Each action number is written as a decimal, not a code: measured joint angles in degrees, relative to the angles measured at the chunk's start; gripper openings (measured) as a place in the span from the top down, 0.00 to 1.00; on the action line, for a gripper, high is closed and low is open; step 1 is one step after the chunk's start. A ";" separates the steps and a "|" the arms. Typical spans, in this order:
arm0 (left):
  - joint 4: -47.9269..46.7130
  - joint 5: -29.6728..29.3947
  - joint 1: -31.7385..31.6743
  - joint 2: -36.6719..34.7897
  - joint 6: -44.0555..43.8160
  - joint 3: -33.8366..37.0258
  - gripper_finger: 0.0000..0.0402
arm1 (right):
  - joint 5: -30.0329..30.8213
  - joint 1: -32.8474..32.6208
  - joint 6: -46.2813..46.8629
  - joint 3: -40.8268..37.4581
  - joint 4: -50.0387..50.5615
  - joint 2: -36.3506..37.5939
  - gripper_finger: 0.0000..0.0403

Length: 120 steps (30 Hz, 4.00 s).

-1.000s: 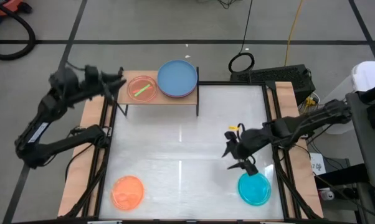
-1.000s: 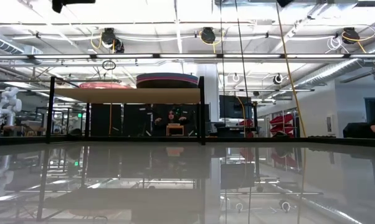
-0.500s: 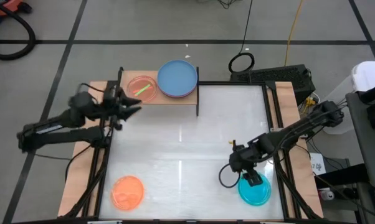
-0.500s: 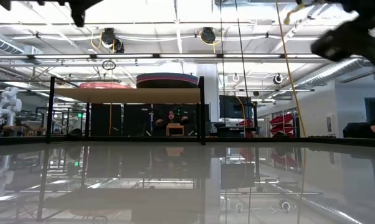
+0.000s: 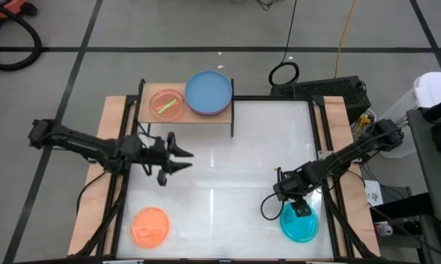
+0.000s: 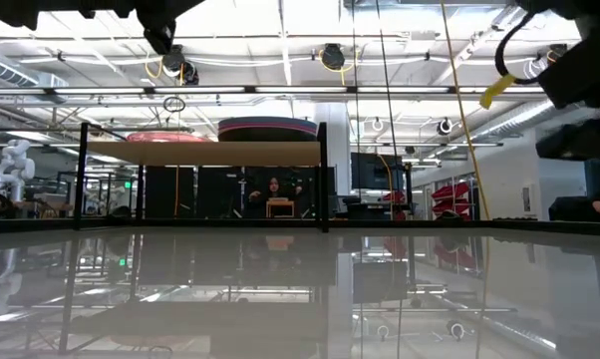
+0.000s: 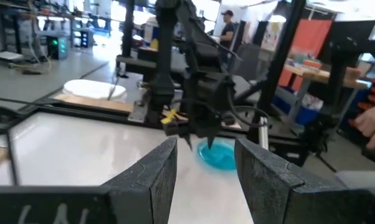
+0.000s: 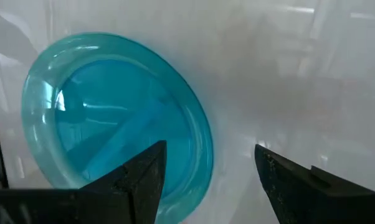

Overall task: Place and stack plates onto a shelf
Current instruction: Stack the transparent blue plate on top of the green transparent plate on the shelf

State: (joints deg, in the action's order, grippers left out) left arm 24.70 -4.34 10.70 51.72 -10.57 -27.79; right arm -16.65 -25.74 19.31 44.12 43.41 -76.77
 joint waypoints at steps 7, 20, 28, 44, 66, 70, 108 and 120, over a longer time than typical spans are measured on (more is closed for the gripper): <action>3.35 -1.84 3.46 5.59 -0.04 0.00 0.59 | -0.87 0.02 1.37 -4.48 -5.71 0.00 0.44; 3.48 -1.91 3.63 7.70 -0.60 0.00 0.59 | -3.18 0.02 4.04 -6.34 -4.19 0.00 0.68; 3.48 -1.88 3.58 7.70 -0.71 0.00 0.59 | -3.18 0.02 4.00 -6.34 -4.12 0.00 0.98; 5.23 -7.59 3.58 7.64 -3.94 0.00 0.59 | 17.23 6.07 4.22 2.30 -3.34 9.90 1.00; 3.30 -13.64 2.23 6.96 -10.92 -0.07 0.59 | 1.50 9.57 15.05 -5.19 -5.50 14.52 0.86; 3.30 -13.59 2.23 6.98 -10.72 -0.07 0.59 | -0.15 9.61 19.69 -12.67 -12.03 14.49 0.79; 0.33 -13.55 2.25 7.22 -12.76 -0.07 0.59 | 8.70 9.64 13.28 -9.28 -27.83 16.63 1.00; 0.84 -15.11 2.25 7.22 -16.39 -0.04 0.59 | 34.22 9.68 -0.49 1.60 -28.15 17.00 1.00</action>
State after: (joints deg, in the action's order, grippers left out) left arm 25.54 -19.45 12.95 58.94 -26.96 -27.83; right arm 17.57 -16.05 18.82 45.72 15.26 -59.77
